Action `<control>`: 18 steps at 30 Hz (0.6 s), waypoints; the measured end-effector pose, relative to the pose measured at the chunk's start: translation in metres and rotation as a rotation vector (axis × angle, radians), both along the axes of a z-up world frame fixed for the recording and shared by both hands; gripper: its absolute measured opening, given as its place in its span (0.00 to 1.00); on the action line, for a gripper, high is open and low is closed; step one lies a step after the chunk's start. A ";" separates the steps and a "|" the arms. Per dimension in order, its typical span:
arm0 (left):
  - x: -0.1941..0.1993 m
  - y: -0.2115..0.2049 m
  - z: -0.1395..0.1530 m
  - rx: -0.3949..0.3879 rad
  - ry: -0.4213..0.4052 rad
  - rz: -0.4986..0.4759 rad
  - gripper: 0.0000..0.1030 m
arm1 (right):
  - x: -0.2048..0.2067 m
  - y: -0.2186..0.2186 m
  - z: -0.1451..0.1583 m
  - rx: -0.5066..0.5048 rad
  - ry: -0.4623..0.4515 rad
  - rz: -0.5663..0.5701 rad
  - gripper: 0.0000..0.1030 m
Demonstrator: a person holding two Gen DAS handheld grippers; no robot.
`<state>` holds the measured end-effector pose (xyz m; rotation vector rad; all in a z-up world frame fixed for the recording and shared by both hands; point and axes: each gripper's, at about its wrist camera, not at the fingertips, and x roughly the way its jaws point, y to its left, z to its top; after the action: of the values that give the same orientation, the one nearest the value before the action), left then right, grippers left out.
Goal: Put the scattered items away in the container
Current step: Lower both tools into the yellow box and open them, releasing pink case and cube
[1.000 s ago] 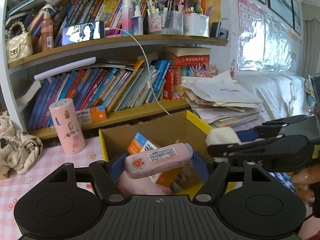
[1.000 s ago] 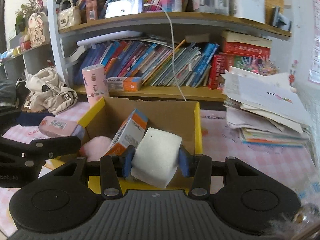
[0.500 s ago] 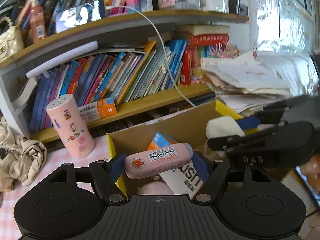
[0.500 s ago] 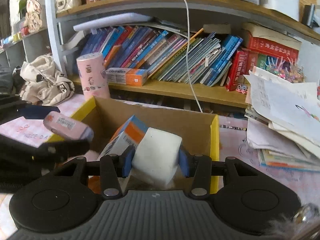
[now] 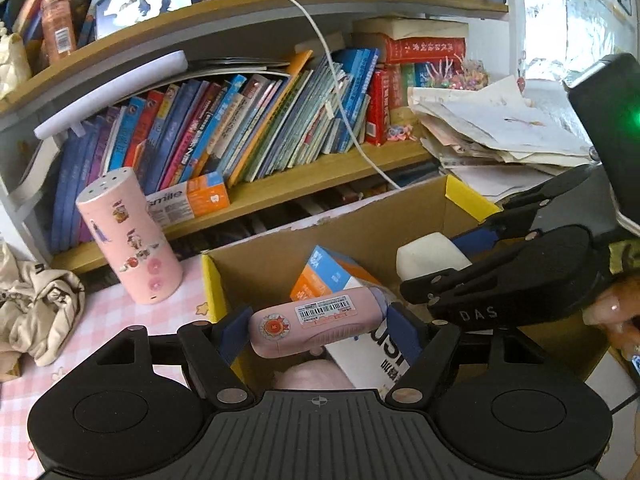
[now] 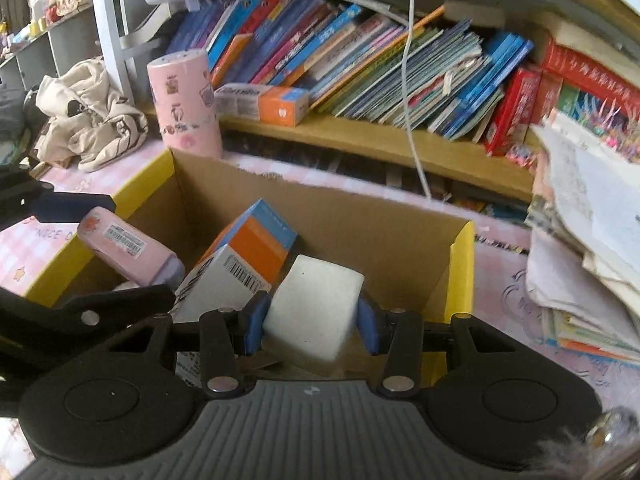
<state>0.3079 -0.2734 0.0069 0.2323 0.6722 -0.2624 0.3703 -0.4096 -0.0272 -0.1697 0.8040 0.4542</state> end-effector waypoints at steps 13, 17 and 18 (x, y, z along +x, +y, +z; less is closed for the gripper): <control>-0.030 0.014 0.022 -0.094 -0.121 0.054 0.87 | 0.008 0.005 0.000 -0.024 0.041 0.013 0.43; -0.052 0.019 0.025 -0.105 -0.127 0.043 0.87 | 0.010 0.007 0.000 -0.043 0.032 0.017 0.43; -0.059 0.021 0.024 -0.107 -0.122 0.043 0.87 | 0.011 0.007 0.000 -0.043 0.030 0.013 0.43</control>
<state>0.2493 -0.2522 0.0313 0.1306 0.5398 -0.2404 0.3818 -0.4023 -0.0271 -0.2085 0.8432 0.4532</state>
